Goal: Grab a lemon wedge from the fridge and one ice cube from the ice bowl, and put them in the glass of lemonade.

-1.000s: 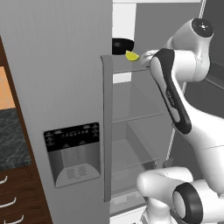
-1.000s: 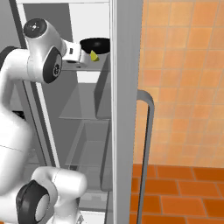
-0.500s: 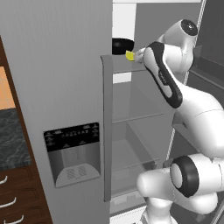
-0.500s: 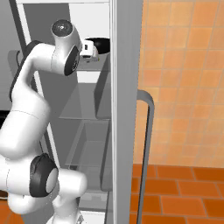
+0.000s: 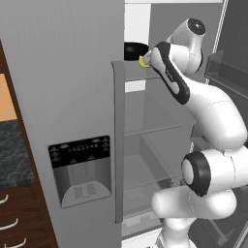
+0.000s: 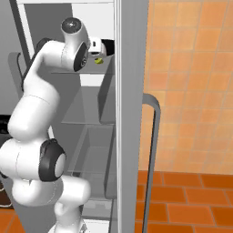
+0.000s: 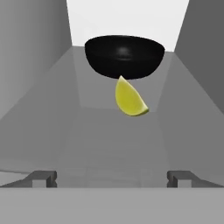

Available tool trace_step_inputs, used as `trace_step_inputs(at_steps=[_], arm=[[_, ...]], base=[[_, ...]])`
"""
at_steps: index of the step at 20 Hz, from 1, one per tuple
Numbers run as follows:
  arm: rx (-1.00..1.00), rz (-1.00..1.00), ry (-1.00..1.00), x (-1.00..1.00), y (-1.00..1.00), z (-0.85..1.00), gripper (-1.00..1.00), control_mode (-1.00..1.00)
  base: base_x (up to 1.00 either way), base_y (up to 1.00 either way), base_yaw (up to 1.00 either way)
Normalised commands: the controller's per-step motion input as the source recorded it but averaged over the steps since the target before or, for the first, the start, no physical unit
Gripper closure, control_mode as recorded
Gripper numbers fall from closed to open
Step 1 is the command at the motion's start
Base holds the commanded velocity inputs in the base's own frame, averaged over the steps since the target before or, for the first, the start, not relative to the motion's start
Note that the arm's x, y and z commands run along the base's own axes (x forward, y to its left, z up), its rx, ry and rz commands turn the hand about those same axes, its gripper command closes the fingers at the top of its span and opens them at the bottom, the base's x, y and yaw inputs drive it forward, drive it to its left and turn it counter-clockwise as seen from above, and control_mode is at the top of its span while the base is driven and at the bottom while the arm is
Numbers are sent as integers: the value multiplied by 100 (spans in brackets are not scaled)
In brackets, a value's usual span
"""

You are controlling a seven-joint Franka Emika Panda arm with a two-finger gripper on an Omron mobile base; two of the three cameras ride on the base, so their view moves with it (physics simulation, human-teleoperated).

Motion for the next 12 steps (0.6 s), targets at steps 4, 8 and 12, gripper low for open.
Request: trace_step_inputs(at_steps=[4,8,12], arm=[[0,0,0,67,-2,0,-100,-100],[0,0,0,46,0,-9,-100,-100],[0,0,0,46,-11,-15,-100,-100]], base=[[0,0,0],[0,0,0],[0,0,0]])
